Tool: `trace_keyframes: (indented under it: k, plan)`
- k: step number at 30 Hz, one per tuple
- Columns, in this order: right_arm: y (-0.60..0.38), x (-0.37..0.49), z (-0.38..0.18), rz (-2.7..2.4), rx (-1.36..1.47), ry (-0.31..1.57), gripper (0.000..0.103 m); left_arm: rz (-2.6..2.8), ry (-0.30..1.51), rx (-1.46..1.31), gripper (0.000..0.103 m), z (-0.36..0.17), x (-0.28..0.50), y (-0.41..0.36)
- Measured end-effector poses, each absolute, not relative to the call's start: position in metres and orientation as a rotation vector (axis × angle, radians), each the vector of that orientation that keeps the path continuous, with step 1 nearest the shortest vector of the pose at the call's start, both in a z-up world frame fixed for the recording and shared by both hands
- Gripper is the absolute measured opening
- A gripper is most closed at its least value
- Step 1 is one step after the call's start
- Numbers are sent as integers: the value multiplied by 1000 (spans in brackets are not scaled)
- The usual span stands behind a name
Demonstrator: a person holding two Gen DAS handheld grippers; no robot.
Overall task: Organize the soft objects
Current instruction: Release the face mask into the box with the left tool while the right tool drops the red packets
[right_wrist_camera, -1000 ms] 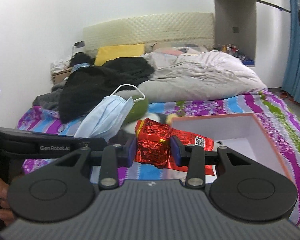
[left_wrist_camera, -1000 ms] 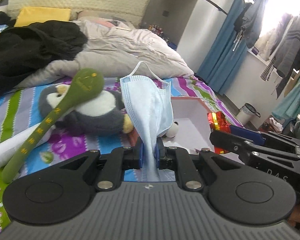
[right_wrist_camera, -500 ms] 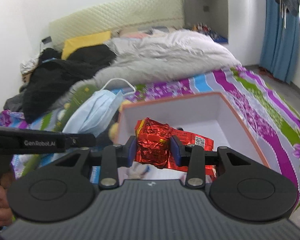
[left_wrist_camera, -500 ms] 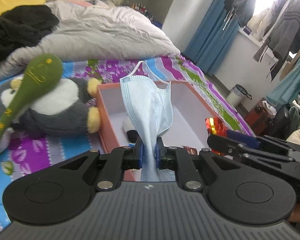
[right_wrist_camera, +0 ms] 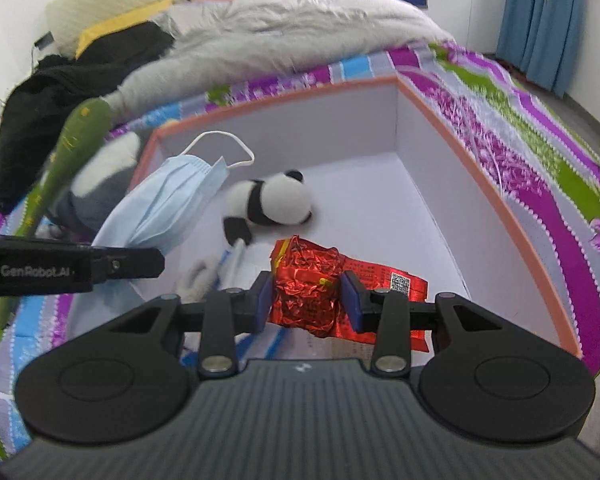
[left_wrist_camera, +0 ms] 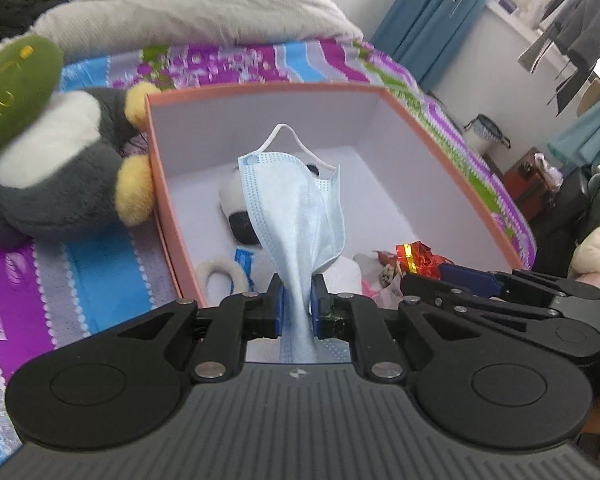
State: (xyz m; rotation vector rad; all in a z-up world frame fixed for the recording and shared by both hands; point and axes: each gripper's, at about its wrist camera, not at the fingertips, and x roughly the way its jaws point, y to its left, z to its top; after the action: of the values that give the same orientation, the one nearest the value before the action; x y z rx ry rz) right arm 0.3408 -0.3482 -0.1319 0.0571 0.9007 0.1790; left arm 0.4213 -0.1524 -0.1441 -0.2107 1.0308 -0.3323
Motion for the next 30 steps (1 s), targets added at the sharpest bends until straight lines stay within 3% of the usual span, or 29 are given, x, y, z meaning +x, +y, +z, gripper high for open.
trace_keyframes:
  k: [10,13,15,16,30]
  plan:
    - [-359,368,-168,171,64,1000,44,-320,1103,-181,15,-173,440,-163]
    - [-361,370,-172,171,79,1016,46,-319,1101,-170,30,-172,439,-165]
    - [-362,370,-171,177,88,1021,52,-316,1087,-162,58,-167,438,-166]
    - [-363,369,-171,176,90,1019,58,-315,1076,-155,60,-164,437,-166]
    - [-370,330,-99,153,134,851,58,-309,934,-147,60,-88,387,-149]
